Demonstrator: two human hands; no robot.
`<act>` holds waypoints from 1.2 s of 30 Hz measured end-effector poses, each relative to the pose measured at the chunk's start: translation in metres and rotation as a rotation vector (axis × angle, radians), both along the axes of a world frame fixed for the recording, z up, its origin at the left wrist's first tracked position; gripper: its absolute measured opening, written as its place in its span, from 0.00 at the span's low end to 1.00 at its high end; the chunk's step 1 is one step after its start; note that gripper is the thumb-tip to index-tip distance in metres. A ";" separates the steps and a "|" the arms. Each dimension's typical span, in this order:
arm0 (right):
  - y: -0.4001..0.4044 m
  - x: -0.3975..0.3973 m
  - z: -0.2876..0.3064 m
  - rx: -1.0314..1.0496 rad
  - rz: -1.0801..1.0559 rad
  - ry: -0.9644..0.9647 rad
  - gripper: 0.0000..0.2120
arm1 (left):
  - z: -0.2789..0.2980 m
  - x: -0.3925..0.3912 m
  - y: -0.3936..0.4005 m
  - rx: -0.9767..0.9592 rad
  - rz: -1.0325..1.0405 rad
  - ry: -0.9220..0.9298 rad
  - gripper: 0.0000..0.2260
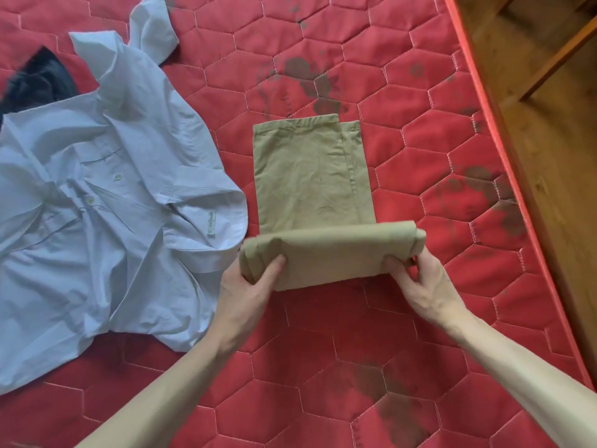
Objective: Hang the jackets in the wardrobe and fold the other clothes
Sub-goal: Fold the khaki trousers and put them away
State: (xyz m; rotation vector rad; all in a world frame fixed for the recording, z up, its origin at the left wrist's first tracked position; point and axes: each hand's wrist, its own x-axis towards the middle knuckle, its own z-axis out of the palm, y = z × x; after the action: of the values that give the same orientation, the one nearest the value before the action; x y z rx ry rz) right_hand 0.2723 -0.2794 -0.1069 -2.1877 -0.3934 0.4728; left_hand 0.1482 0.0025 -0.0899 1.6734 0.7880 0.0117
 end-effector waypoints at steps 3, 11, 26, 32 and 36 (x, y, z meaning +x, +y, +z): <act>0.021 0.009 -0.003 0.035 -0.130 0.034 0.11 | -0.012 0.013 -0.001 -0.065 0.060 -0.010 0.17; 0.055 0.039 -0.027 -0.024 -0.300 0.011 0.18 | -0.047 0.034 0.010 0.019 0.037 0.066 0.21; 0.066 0.054 -0.037 -0.402 -0.113 -0.211 0.14 | -0.064 0.024 -0.003 0.559 0.002 0.140 0.21; 0.081 0.057 -0.037 -0.445 -0.156 -0.187 0.17 | -0.059 0.021 -0.011 0.385 0.141 0.051 0.19; 0.084 0.044 -0.041 -0.489 -0.274 -0.229 0.18 | -0.063 0.023 -0.008 0.447 0.106 0.137 0.20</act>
State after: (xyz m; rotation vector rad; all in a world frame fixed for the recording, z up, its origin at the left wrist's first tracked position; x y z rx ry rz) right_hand 0.3160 -0.1953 -0.1476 -2.7327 -0.0958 0.1754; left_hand 0.1714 -0.0054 -0.1532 2.0663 1.0317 0.1588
